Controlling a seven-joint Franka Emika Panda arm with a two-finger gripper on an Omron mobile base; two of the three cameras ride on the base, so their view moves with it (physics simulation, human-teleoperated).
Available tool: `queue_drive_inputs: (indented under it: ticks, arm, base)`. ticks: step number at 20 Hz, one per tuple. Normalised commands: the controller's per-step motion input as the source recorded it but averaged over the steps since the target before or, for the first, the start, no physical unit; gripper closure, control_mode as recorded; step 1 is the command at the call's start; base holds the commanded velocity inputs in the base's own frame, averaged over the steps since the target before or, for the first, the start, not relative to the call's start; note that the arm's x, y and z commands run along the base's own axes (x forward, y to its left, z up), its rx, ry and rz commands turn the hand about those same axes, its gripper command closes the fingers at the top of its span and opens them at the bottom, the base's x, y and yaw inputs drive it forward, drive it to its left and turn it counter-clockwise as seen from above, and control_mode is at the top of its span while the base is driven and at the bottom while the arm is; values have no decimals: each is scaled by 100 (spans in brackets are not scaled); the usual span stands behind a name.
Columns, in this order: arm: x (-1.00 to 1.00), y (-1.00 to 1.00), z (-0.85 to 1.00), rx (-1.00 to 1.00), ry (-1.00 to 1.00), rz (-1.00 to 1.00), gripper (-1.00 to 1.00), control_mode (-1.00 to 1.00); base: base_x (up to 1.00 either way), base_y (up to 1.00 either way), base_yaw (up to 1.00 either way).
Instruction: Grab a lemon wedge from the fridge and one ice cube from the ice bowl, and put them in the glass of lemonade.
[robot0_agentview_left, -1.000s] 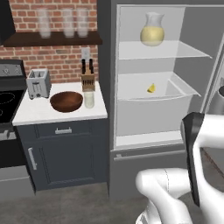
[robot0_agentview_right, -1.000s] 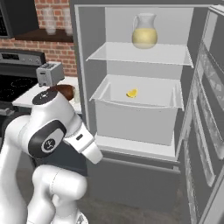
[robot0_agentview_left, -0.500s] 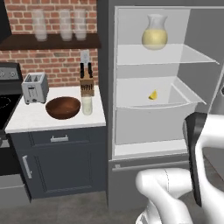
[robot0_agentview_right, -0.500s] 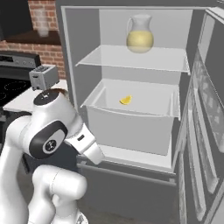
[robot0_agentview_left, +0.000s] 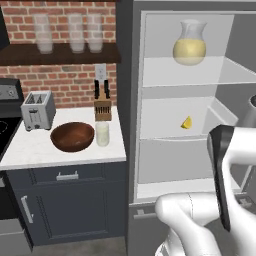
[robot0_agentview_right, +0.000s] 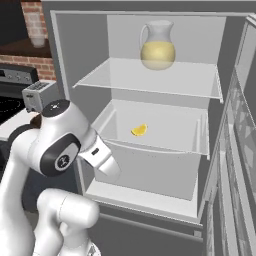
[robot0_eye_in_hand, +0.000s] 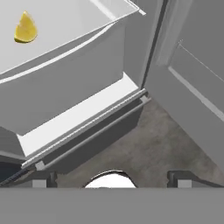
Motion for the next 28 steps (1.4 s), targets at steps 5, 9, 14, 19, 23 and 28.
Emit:
queue_drive_inputs:
  ticks: [5, 9, 14, 19, 23, 28]
  arm:
    - [88, 21, 18, 0, -20, 21, -100, -100]
    - [100, 22, 0, -6, -8, 6, -100, -100]
    - [94, 10, 0, -10, -13, 0, -100, -100]
    - [83, -1, -8, 0, 0, 1, -100, -100]
    - [58, -10, -24, -1, 7, 6, -100, -100]
    - [50, -10, -15, -3, 13, 12, -100, -100]
  base:
    - [0, 0, 0]
    - [0, 0, 0]
    - [0, 0, 0]
    - [0, 0, 0]
    - [0, 0, 0]
    - [0, 0, 0]
